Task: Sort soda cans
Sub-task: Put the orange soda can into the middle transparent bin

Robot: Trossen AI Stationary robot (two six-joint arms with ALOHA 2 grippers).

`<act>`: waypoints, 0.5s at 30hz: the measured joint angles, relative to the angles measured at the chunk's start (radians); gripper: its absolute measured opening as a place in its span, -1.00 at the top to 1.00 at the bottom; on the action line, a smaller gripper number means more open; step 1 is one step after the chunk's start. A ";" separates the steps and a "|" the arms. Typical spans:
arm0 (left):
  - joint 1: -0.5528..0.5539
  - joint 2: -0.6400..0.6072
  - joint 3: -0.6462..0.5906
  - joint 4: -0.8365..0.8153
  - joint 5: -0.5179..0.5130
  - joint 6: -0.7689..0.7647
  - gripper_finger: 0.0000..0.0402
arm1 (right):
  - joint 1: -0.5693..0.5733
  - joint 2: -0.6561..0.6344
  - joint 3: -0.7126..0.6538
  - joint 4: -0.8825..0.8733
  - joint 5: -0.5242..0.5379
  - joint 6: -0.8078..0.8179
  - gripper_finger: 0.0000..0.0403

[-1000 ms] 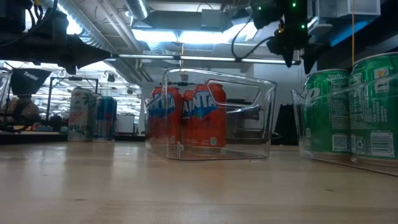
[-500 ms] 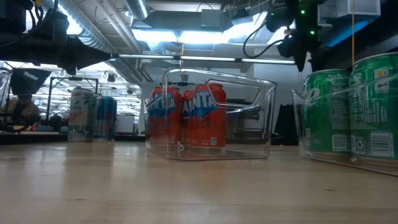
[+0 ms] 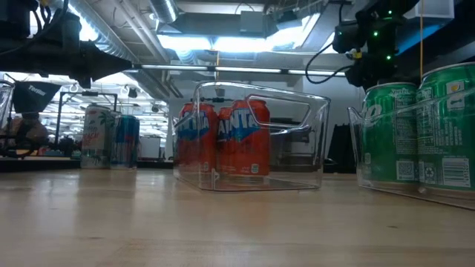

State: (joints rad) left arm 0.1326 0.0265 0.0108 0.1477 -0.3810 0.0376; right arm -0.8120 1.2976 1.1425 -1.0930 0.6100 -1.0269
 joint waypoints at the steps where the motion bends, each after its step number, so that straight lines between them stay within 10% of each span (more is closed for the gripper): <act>1: 0.000 0.000 0.000 -0.001 0.000 0.000 1.00 | 0.000 0.002 0.000 0.006 0.009 0.008 -0.88; 15: 0.000 0.000 0.000 -0.005 0.000 0.006 1.00 | -0.092 0.010 0.000 0.141 -0.150 0.104 -0.97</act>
State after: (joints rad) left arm 0.1326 0.0265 0.0105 0.1424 -0.3813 0.0431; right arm -0.9041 1.3078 1.1427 -0.9520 0.4596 -0.9229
